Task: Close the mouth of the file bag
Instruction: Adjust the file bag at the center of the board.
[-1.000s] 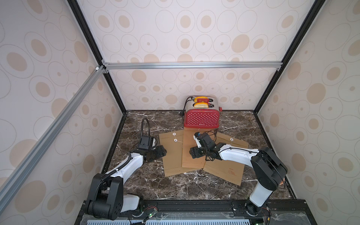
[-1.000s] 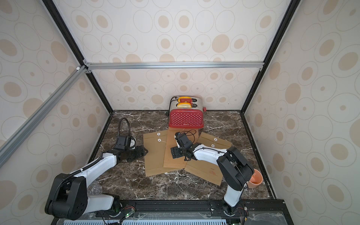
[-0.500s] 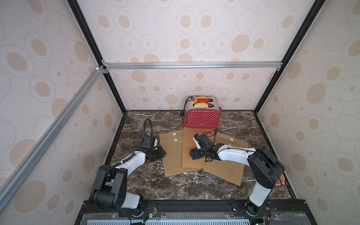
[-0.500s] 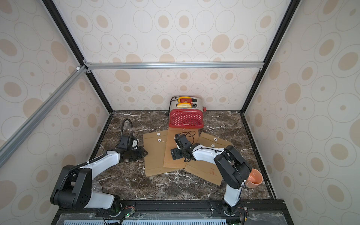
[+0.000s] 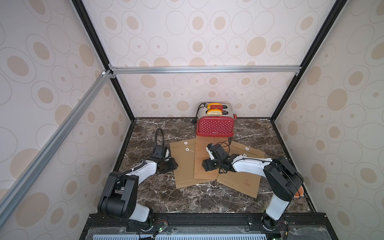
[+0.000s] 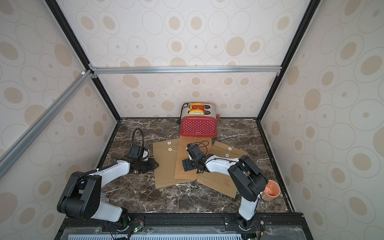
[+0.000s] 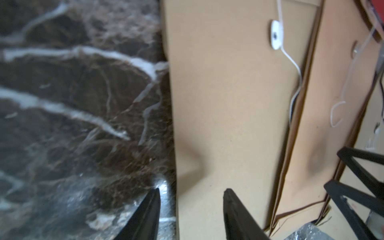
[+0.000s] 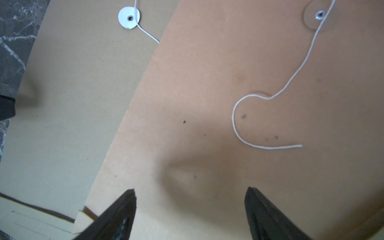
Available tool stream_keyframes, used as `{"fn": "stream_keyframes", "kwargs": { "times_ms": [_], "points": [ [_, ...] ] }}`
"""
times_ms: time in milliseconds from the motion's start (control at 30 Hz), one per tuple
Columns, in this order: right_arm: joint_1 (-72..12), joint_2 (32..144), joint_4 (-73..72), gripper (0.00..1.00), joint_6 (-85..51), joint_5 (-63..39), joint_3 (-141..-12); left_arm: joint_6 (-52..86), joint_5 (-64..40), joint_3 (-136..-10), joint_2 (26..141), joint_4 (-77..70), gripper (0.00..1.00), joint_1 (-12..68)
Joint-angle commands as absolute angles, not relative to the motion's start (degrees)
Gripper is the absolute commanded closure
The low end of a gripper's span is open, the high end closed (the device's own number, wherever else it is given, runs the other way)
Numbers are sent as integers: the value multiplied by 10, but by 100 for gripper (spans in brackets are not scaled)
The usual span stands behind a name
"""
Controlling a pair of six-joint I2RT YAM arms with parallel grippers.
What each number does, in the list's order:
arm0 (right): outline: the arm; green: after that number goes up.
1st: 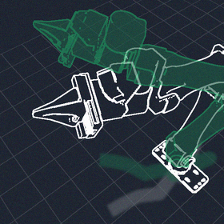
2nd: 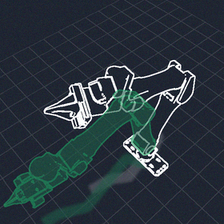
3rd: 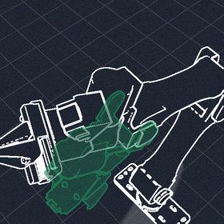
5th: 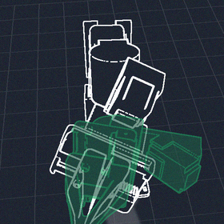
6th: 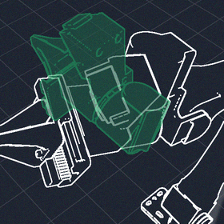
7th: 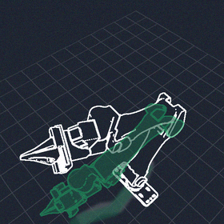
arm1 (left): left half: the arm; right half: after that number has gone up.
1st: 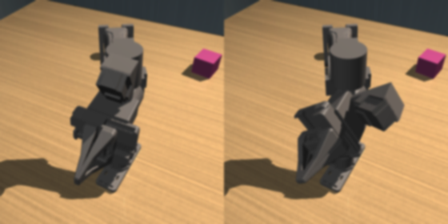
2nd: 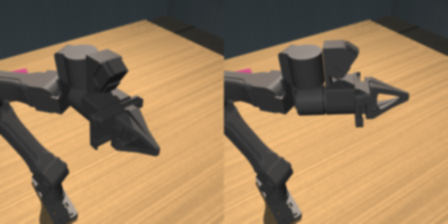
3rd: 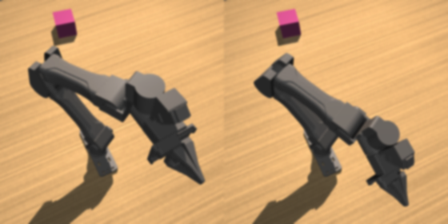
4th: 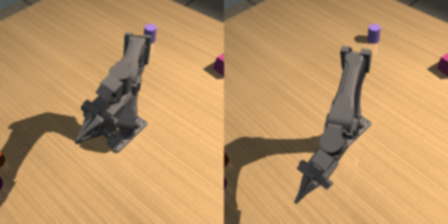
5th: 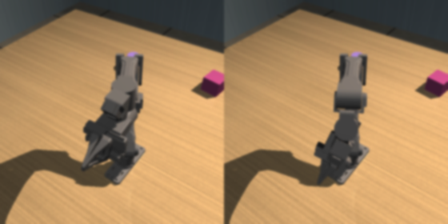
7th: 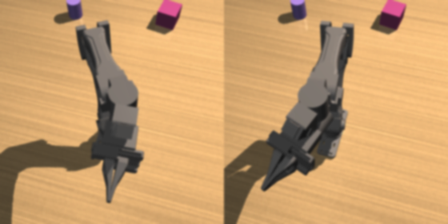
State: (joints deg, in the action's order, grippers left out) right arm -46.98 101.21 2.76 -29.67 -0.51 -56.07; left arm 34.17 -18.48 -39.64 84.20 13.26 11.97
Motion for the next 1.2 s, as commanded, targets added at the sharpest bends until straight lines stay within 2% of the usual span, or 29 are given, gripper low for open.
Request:
{"fn": "stream_keyframes", "kwargs": {
  "times_ms": [0,67,133,267,367,400,467,567,633,767,867,1033,1167],
  "points": [
    [-474,1027,21,14,-304,-11,-553,322,-159,-412,845,161,49,123],
    [-473,1029,18,14,-306,-17,-553,326,-183,-405,847,136,56,123],
    [-473,1032,15,14,-308,-20,-552,335,-201,-391,841,108,75,123],
    [-473,1036,10,14,-309,-22,-549,347,-236,-386,841,78,90,123],
    [-474,1035,6,14,-311,-23,-544,350,-248,-389,851,73,90,123],
    [-473,1033,5,14,-311,-23,-542,351,-249,-390,855,73,87,124],
    [-473,1029,3,14,-310,-24,-539,354,-255,-391,861,72,64,123],
    [-473,1026,4,14,-306,-21,-537,356,-261,-390,869,66,64,124],
    [-474,1028,3,14,-306,-24,-537,358,-263,-387,871,56,78,125],
    [-473,1029,-3,14,-308,-28,-532,368,-266,-379,870,35,82,127],
    [-474,1028,-7,14,-306,-29,-531,364,-268,-383,872,33,100,128],
    [-469,1019,-9,14,-306,-35,-519,344,-262,-393,844,69,100,128],
    [-454,997,-8,14,-306,-31,-495,314,-238,-428,800,160,100,122]
  ]
}}
